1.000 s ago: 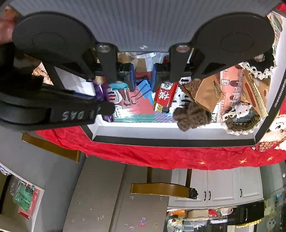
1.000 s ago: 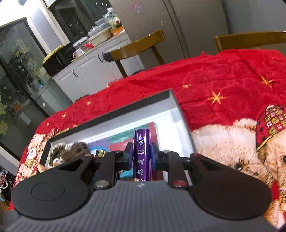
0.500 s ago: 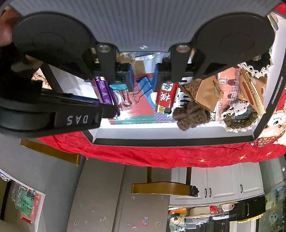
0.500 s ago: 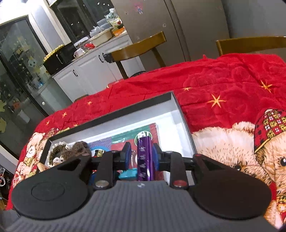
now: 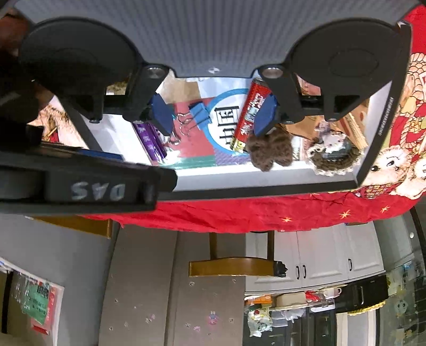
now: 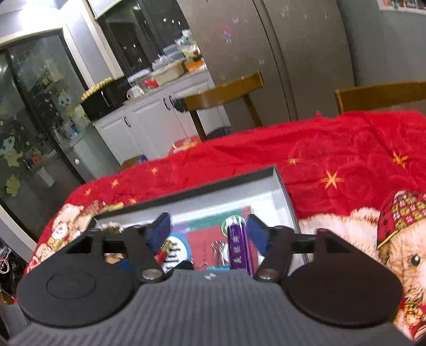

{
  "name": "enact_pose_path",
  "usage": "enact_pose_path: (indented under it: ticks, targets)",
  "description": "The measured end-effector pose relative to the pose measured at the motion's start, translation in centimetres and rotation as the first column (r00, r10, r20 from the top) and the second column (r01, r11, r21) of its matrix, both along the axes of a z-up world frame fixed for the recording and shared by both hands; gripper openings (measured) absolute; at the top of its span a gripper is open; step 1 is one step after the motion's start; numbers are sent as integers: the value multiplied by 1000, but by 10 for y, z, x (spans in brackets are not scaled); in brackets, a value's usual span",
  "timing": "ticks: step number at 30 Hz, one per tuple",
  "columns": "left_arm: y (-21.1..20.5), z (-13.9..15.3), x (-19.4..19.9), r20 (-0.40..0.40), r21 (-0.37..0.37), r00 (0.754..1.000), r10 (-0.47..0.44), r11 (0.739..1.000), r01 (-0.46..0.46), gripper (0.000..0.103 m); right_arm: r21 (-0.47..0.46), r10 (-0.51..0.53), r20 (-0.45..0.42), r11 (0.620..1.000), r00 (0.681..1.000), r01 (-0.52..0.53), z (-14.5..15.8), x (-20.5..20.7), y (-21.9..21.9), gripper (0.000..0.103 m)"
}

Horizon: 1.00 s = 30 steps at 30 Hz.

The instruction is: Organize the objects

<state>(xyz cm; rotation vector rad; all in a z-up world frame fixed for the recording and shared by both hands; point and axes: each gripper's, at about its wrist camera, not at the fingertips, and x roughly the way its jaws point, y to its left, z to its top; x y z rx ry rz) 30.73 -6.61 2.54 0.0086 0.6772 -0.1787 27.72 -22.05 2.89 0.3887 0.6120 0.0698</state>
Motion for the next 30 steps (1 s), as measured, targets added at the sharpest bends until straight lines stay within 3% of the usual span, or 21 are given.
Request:
enact_pose_path:
  ticks: [6,14,20,24,30]
  targets:
    - [7,22,-12,17,-18,1000,-9,1000,9,73,-73,31,133,997,991,-22,33,-24,8,85]
    - [15,53,-44,86,-7,996,-10,1000,10,73,-90,41,189,996,981,-24,67,-54,14,87]
    - [40,84,-85,143,-17,990,8,1000,-6,74,-143,45,230,990,972,-12,91,-90,19,92]
    - [58,103,-120,187,-36,982,22,999,-16,76,-206,40,268,978,963,17,104,-123,29,103]
    - [75,120,-176,279,-38,960,24,999,-14,79,-238,49,344,971,938,36,108,-173,46,103]
